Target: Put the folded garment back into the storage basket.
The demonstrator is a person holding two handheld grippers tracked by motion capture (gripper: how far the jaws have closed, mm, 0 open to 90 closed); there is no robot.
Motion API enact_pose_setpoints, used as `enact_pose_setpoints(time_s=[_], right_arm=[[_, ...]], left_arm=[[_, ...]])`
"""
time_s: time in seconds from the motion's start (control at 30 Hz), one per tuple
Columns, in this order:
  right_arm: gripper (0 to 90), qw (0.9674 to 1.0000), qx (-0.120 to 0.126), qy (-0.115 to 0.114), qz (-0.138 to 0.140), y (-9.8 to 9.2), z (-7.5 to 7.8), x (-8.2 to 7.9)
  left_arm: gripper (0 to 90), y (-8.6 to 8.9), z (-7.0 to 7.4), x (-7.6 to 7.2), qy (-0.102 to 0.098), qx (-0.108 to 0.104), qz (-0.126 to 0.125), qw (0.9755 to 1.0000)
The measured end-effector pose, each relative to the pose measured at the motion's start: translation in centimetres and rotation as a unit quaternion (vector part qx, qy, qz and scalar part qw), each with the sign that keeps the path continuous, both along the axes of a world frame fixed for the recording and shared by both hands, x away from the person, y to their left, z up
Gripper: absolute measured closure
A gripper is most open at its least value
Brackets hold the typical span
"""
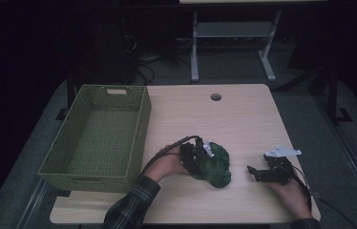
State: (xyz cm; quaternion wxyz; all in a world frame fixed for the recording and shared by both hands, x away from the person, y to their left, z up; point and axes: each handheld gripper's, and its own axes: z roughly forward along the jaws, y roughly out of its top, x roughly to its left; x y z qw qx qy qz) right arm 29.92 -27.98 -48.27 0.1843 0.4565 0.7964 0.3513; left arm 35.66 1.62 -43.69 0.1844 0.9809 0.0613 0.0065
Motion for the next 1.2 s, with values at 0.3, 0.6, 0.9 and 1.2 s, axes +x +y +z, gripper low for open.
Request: enact_pose_setpoints(time_s=[0.3,0.6,0.9,1.2], right_arm=[[15.4,1.0000,0.000,0.001,0.000,0.0,0.0,0.0],[15.4,1.0000,0.000,0.001,0.000,0.0,0.0,0.0],[15.4,1.0000,0.000,0.001,0.000,0.0,0.0,0.0],[15.4,1.0000,0.000,0.001,0.000,0.0,0.0,0.0]], left_arm=[[72.2,0.4,0.7,0.1,0.019,-0.011,0.018,0.9996],[75.3,1.5,3.0,0.2,0.023,-0.044,0.037,0.9980],[74.9,3.0,6.9,0.2,0.017,-0.071,0.053,0.9959],[74.7,5.5,10.9,0.5,0.002,-0.088,0.077,0.9931]])
